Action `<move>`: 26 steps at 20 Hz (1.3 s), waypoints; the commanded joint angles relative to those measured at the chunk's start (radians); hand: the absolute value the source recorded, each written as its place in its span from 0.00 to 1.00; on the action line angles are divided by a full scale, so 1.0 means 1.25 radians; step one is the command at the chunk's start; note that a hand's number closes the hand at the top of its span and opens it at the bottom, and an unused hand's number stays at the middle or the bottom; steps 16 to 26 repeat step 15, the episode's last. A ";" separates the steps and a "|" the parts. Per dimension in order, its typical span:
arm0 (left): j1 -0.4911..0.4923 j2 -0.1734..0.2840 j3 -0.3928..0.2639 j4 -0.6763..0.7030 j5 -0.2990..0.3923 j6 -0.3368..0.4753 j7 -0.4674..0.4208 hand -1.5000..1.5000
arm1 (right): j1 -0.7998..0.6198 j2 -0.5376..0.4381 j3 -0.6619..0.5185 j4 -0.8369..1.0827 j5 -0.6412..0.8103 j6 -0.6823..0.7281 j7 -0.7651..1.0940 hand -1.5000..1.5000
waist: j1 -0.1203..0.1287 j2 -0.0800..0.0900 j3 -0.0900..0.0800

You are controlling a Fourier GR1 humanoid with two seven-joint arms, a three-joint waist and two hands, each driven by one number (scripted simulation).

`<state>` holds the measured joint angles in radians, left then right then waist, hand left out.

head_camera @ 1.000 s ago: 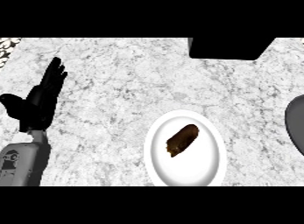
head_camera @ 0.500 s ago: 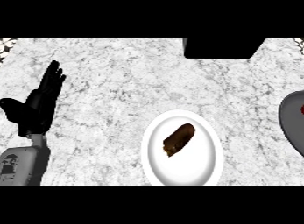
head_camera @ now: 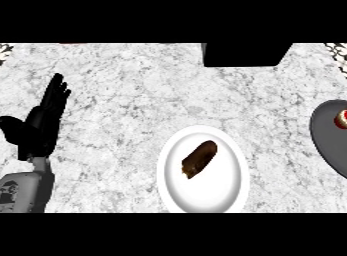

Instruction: Pick the cupcake from the plate and place it in the pan

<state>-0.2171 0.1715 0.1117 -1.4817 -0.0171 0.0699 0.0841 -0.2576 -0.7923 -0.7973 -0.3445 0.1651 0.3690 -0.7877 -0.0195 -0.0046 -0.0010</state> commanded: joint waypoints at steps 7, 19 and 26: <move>0.039 0.000 0.018 0.024 0.012 -0.013 -0.052 0.50 | 0.287 0.005 -0.044 -0.186 -0.124 0.209 -0.074 0.00 | -0.015 -0.002 -0.003; 0.019 -0.018 -0.018 -0.063 -0.006 0.009 0.029 0.50 | 0.451 0.101 -0.052 -0.491 -0.219 0.189 0.082 0.00 | 0.001 0.000 -0.002; 0.019 -0.018 -0.018 -0.063 -0.006 0.009 0.029 0.50 | 0.451 0.101 -0.052 -0.491 -0.219 0.189 0.082 0.00 | 0.001 0.000 -0.002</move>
